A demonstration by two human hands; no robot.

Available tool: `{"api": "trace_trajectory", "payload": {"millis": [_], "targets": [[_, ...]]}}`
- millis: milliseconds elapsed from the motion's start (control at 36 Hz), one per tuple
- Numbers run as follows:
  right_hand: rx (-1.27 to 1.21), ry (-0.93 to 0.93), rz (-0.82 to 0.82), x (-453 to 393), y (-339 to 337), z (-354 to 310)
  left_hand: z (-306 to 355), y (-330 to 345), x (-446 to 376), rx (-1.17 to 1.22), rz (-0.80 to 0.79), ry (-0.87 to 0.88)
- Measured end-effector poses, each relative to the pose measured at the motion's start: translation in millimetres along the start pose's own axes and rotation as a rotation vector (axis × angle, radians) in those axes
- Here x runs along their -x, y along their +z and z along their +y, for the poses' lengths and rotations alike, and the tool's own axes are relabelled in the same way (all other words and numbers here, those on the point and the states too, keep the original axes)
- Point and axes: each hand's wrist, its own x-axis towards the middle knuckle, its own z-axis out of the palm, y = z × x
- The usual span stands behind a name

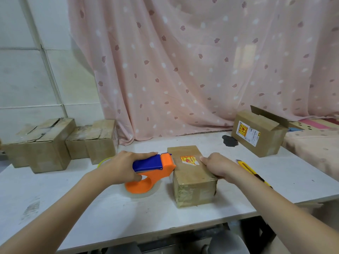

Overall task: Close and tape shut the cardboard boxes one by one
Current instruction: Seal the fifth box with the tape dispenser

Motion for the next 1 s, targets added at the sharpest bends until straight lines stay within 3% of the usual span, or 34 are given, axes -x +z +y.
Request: {"api": "trace_trajectory", "payload": {"millis": [56,111,250,639,1000], "targets": [[0.346,-0.204,0.211,5,4,-8,1,1,1,0.004,0.004,-0.012],[0.469,-0.423,0.275,14,9,-17,0,2,2,0.003,0.011,-0.021],[0.631,-0.613,0.076,23,40,-15,0,4,2,-0.019,0.013,-0.03],[0.793,-0.551,0.116,33,53,-10,-6,1,11,0.053,0.023,-0.007],[0.699,-0.484,0.093,41,49,-22,-22,-16,36,-0.017,0.007,-0.04]]}}
